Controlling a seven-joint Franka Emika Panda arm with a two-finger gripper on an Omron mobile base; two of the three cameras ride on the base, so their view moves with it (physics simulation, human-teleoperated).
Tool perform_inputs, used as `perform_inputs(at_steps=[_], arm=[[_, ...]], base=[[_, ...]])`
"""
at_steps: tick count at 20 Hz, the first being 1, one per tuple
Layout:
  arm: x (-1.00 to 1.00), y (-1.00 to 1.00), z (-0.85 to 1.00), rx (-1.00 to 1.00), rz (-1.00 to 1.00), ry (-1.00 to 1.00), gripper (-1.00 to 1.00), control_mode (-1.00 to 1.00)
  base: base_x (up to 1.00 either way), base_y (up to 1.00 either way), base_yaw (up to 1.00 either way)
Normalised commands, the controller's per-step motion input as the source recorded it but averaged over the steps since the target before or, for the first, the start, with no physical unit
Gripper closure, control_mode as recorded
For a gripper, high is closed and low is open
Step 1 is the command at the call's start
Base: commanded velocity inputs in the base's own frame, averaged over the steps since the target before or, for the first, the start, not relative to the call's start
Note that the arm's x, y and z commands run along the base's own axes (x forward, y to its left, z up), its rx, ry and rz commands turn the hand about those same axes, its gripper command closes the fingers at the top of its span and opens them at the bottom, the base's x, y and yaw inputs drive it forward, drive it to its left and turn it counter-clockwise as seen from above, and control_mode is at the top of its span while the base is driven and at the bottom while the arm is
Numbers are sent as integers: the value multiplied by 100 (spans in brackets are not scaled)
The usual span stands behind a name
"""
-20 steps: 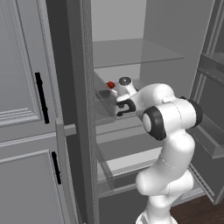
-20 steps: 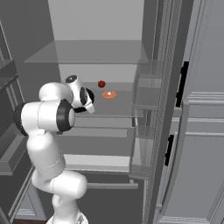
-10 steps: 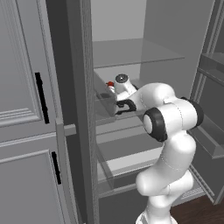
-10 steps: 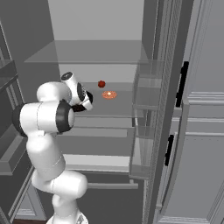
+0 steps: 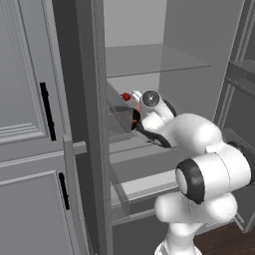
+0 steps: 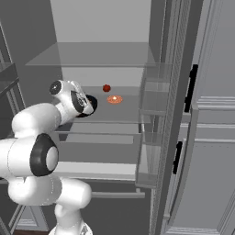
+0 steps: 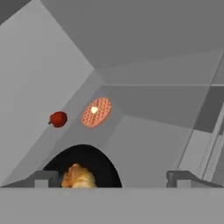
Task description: Pick the chicken drumstick and carrot from their plates and place them in the bowl. Then put the bowl in the fridge.
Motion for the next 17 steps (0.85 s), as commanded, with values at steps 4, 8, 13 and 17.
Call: perform_inputs(at_steps=[4,8,13,17], arm=[[-100,-13,94,0,-4,-59,-100,-100],[-100,-12,100,0,-6,-71,-100,-100],[-100,-10,100,0,-9,-66,-100,-100],[-94,6,86,-9,-8,-69,-100,-100]], base=[[0,0,0],[0,0,0],[0,0,0],[0,0,0]])
